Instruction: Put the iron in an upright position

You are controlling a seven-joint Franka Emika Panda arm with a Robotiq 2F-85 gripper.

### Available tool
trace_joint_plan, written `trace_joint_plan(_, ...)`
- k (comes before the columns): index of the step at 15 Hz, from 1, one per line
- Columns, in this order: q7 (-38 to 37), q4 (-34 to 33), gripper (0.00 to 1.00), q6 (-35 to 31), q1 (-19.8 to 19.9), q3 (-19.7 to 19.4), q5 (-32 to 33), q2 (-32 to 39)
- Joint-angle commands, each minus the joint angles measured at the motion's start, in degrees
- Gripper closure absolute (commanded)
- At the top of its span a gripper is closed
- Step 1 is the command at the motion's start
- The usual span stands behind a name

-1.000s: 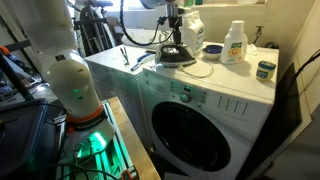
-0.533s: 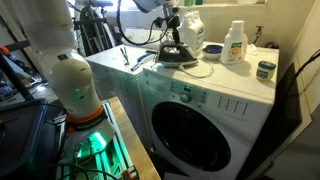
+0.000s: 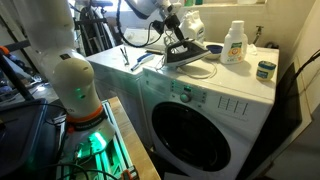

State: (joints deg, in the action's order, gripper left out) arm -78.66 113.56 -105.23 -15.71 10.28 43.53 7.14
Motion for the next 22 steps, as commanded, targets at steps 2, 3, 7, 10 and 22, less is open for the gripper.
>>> trace_joint_plan(2,-8.92,-0.86,0.84,7.69,-1.54,0.59,9.83,1.57)
trace_joint_plan(3,-5.81,-0.23,0.84,4.38,-0.5,0.92,5.8,1.43)
trace_joint_plan(7,-6.22,-0.37,0.59,4.57,-0.59,1.04,6.0,1.78)
trace_joint_plan(10,-9.24,-0.86,0.84,7.67,-1.98,1.15,12.03,2.58)
trace_joint_plan(22,-22.17,1.14,0.84,19.49,-7.81,4.28,39.68,10.17)
